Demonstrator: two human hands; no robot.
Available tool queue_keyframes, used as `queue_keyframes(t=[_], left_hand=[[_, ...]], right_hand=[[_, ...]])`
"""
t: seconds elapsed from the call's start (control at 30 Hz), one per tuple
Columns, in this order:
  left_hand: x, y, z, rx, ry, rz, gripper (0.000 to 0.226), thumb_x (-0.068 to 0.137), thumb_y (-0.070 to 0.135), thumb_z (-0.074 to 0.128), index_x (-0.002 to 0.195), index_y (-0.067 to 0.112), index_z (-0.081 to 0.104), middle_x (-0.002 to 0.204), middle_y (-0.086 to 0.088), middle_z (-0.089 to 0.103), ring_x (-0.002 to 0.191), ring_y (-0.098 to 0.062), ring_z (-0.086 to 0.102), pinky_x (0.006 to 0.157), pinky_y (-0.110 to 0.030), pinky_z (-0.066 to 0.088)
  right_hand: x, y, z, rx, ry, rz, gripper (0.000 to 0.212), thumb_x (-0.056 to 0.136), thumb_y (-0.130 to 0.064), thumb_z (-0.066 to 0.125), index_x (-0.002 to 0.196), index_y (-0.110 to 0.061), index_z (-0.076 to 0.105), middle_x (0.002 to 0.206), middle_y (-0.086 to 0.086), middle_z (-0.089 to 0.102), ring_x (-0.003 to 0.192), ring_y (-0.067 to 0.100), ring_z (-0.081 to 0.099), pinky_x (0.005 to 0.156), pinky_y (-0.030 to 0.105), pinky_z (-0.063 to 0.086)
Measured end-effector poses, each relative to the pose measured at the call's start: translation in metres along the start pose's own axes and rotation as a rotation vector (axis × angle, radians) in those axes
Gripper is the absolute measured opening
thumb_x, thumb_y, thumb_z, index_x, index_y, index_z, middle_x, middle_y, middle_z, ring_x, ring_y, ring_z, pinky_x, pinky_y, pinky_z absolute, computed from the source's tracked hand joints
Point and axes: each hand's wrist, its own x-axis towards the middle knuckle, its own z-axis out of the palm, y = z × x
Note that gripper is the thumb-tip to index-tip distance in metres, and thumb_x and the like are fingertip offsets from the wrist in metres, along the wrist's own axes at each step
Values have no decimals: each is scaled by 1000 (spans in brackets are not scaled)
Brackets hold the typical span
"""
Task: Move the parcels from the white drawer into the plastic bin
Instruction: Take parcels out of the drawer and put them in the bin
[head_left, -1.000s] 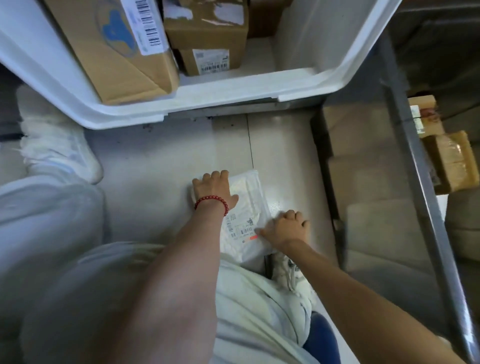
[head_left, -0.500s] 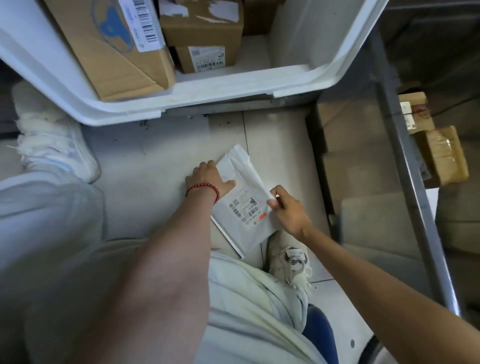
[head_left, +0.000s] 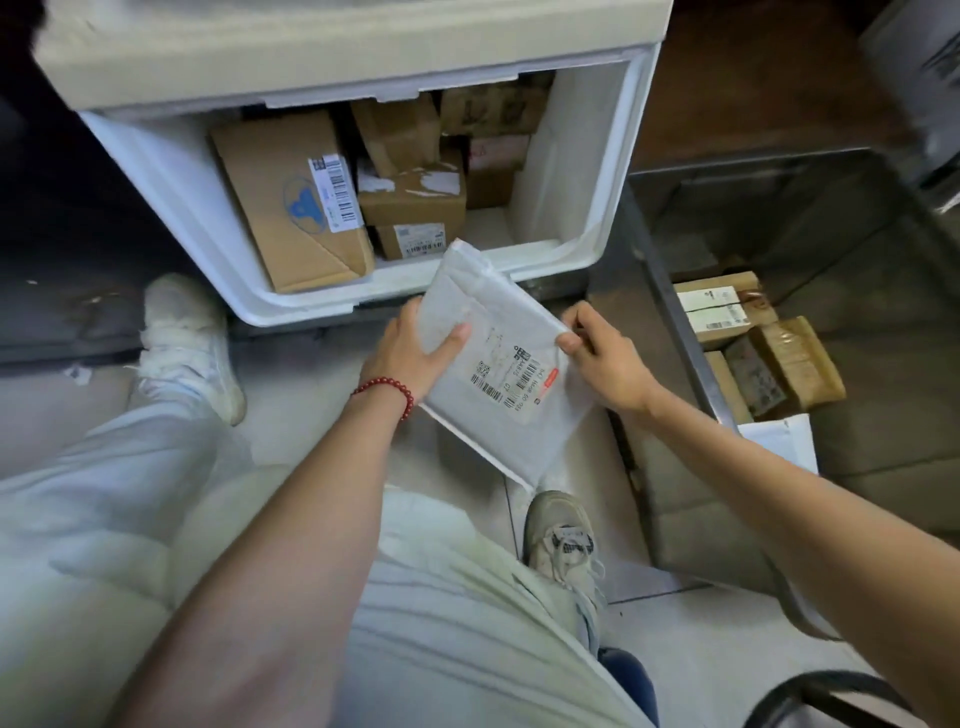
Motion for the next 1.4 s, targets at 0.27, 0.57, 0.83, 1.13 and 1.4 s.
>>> queue_keyframes(t=[0.27,0.57,0.83,1.13,1.4], left_hand=[[-56,39,-38,-84,69,389,81,63,49,82,133,35,44,134,2,30,123,-11,36,106,-34,37],[-73,71,-36,45,164,726,86,48,54,86,124,25,59,143,-1,36,130,-23,34,108,-46,34],[-68,54,-36,144,246,790,46,69,7,80,112,15,65,129,-10,53,112,-30,49,95,-48,47],[-57,51,-44,-106,380,460,30,85,37,67,104,13,63,95,-1,58,93,-19,47,71,-27,32],[-50,86,-42,-259,379,515,26,87,39,65,90,14,59,85,1,57,78,-17,51,61,-25,38]], right_hand=[[-13,-21,-71,251,149,123,15,103,-19,40,89,-17,46,87,-1,58,73,5,60,59,15,49],[-29,-22,-110,317,212,291,11,103,-24,41,101,-19,51,96,2,62,87,18,65,63,25,52],[-33,-22,-111,304,197,328,12,99,-20,52,110,-17,52,95,2,62,85,16,66,60,26,54],[-28,-39,-107,581,34,233,57,89,-59,50,132,-21,54,121,4,62,95,22,72,71,29,56],[-29,-45,-136,80,155,118,51,82,-63,54,111,-22,60,106,-7,61,95,14,61,83,24,48]])
